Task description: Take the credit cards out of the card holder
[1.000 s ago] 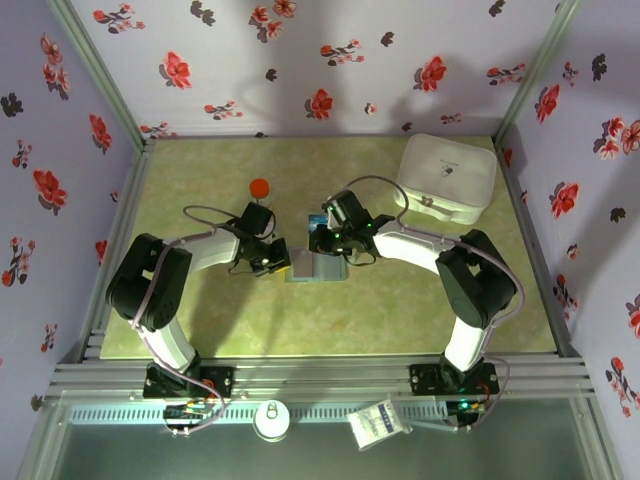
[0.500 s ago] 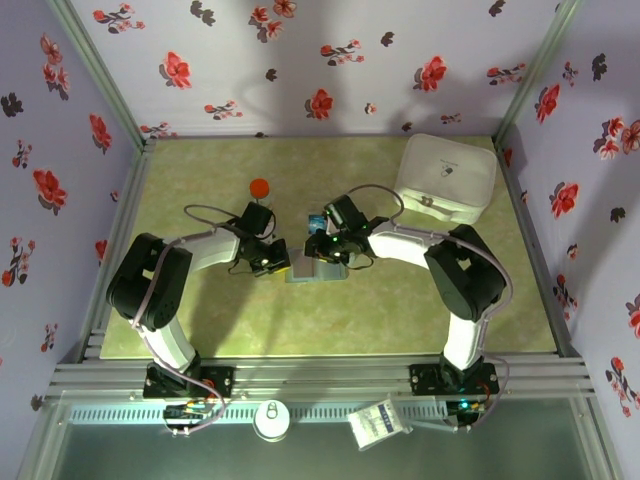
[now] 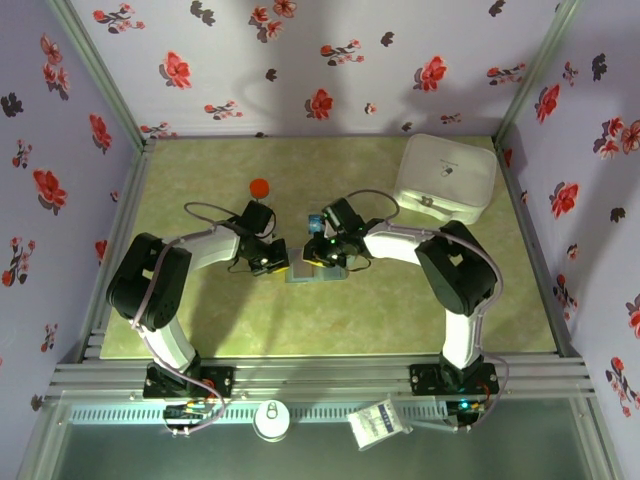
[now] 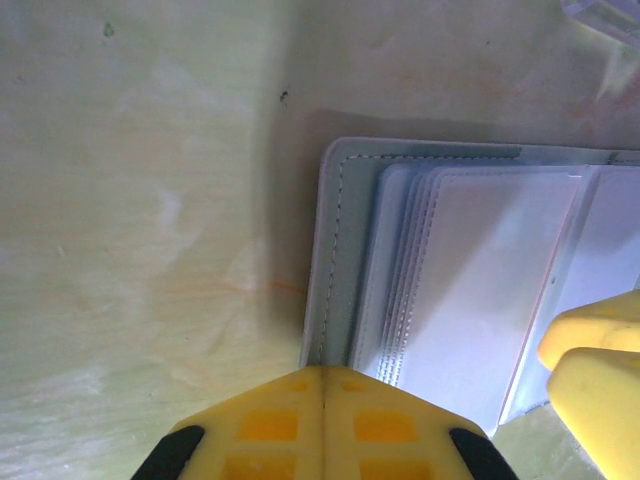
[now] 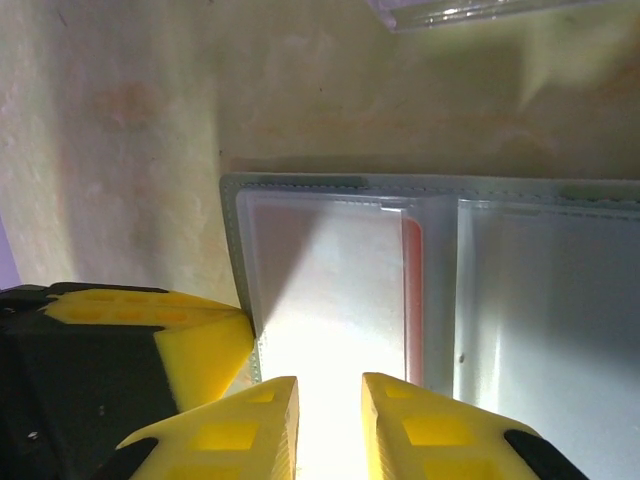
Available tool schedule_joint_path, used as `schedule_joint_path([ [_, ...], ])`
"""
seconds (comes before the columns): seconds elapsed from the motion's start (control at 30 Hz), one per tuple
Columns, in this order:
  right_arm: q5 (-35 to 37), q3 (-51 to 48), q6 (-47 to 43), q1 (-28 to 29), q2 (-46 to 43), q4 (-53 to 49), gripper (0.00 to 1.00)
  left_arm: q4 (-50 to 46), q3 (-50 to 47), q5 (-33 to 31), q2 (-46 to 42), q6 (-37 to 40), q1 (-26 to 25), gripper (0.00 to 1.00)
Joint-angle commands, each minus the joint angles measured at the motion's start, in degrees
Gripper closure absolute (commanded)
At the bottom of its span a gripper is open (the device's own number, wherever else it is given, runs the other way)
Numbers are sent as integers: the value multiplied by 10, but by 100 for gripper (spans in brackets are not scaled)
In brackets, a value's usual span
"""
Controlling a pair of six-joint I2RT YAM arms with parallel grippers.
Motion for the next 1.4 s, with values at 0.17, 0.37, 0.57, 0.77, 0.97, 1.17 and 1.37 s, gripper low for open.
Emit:
schedule_joint_path([
  [0.17,-11,30,-7,5,23,-10,76,-18,16,-7,3,18,6,97],
  [0.37,28,36,-31,5,17,-58,76,-23,18,-7,11,21,6,98],
  [0.57,29,35,-35,5,19,-66,77,-26,23,-7,15,23,8,98],
  [0.77,54,31,-39,4,6,-77,77,-29,24,-8,18,24,9,98],
  [0.97,61,29,-41,4,5,-85,79,-29,22,-8,17,24,10,98],
  [1.17,68,26,-43,3,-2,-86,82,-30,25,-8,15,24,10,98],
  [1.37,67,21,-45,2,2,-85,85,-34,31,-10,-3,17,11,98],
])
